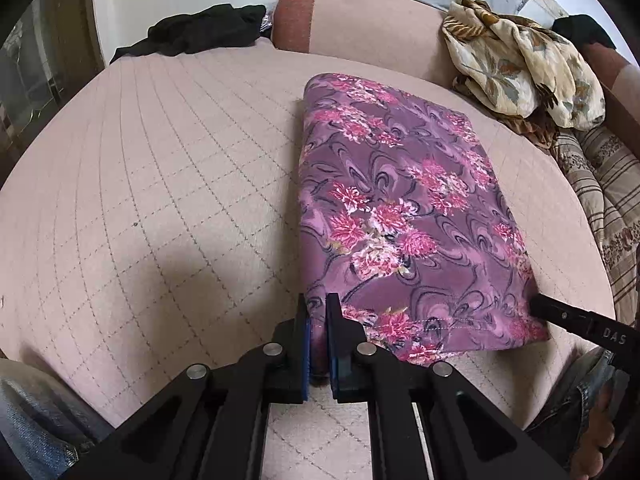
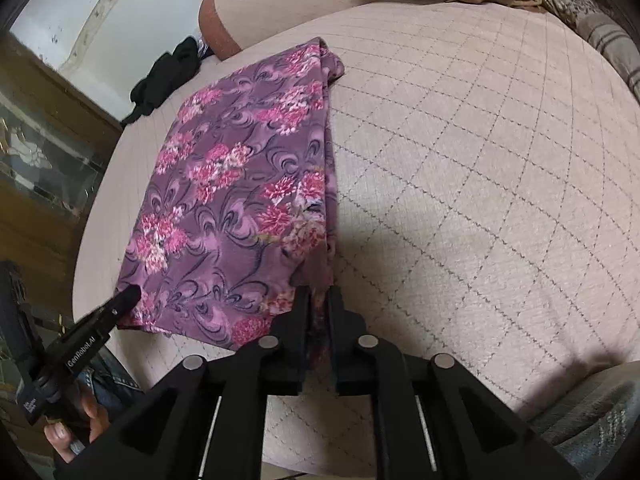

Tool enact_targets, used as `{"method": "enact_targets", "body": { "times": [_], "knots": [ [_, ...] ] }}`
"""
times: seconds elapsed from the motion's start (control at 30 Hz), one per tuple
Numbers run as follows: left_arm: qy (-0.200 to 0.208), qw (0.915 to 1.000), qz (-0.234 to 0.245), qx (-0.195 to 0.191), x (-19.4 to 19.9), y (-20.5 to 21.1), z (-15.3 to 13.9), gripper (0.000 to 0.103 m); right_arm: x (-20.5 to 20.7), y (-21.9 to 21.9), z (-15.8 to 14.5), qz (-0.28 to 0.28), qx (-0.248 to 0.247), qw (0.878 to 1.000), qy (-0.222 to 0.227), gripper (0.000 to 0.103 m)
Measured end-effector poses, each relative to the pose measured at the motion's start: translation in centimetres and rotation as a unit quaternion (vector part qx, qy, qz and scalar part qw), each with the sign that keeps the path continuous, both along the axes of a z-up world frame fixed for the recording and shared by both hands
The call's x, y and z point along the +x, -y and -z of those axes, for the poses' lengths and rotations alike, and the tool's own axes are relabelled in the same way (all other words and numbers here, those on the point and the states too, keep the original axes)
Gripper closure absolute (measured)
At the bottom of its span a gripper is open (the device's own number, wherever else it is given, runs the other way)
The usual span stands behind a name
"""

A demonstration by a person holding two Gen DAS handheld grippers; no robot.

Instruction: Fold small clothes

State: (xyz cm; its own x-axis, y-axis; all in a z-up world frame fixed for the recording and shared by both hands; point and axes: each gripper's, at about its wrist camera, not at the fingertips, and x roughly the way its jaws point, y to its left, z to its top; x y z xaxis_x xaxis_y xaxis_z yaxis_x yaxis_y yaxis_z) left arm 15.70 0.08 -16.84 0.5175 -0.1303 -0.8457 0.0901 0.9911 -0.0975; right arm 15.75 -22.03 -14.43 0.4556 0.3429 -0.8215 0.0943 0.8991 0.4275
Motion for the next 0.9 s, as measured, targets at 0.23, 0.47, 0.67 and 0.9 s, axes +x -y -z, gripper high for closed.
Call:
{"method": "enact_targets", "body": {
  "times": [0.23,0.47,0.67,0.9],
  "knots": [
    [0.008,0.9998,0.007,0.020,-0.1,0.6,0.1,0.096,0.0,0.4,0.2,0.005,0.014,1.000,-0.001,0.074],
    [0.010,0.9994,0.001,0.032,-0.2,0.7,0.1,0.083,0.1,0.5,0.3,0.012,0.014,1.000,0.000,0.055],
    [0.013,0.9998,-0.010,0.015,-0.8,-0.1,-0.9,0.036,-0.4,1.0,-0.5,0.033,0.006,0.999,0.013,0.035],
    [0.022,0.9992,-0.032,-0.015,-3.1,-1.8,-1.9,0.020,-2.3,0.6,-2.0,0.058,-0.029,0.997,0.031,0.033]
  ]
}}
